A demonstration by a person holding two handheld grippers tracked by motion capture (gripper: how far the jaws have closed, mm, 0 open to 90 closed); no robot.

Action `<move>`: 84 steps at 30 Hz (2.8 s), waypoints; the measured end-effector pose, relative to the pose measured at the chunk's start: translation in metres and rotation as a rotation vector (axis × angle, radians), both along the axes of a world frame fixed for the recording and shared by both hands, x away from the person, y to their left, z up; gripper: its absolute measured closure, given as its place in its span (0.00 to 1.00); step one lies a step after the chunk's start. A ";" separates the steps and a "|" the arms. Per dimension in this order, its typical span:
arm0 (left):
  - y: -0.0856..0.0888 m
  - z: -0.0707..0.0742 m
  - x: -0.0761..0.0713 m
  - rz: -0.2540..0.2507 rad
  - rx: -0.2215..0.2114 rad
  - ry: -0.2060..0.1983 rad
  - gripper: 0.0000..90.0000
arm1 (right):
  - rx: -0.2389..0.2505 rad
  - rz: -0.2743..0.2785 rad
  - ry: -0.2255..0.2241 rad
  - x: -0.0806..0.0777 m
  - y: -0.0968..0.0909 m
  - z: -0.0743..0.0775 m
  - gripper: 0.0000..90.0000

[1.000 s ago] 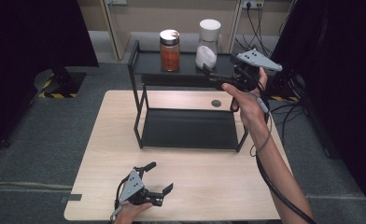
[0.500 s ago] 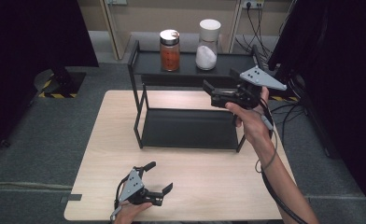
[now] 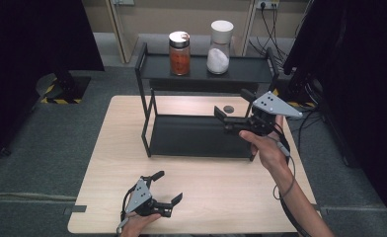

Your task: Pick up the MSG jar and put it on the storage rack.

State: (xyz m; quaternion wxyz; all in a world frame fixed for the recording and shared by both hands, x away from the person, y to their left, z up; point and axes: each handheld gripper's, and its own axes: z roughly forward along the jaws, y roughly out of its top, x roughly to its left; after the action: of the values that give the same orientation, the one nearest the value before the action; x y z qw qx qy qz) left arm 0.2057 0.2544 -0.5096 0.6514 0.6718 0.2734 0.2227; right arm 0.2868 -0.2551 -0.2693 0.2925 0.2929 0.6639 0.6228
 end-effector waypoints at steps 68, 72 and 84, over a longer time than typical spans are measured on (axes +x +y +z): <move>0.000 0.000 0.000 0.012 0.004 0.001 0.02 | -0.021 0.063 0.104 -0.063 -0.027 -0.161 0.01; 0.000 0.000 0.000 0.013 0.003 -0.005 0.02 | -0.021 0.069 0.121 -0.064 -0.025 -0.168 0.01; 0.001 0.000 0.000 0.011 -0.001 -0.011 0.02 | -0.021 0.074 0.118 -0.067 -0.020 -0.186 0.01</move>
State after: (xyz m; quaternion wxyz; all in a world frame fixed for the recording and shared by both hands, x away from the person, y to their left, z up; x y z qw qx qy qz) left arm 0.2059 0.2557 -0.5097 0.6519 0.6688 0.2737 0.2298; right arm 0.2200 -0.2754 -0.4551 0.2324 0.3014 0.6968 0.6079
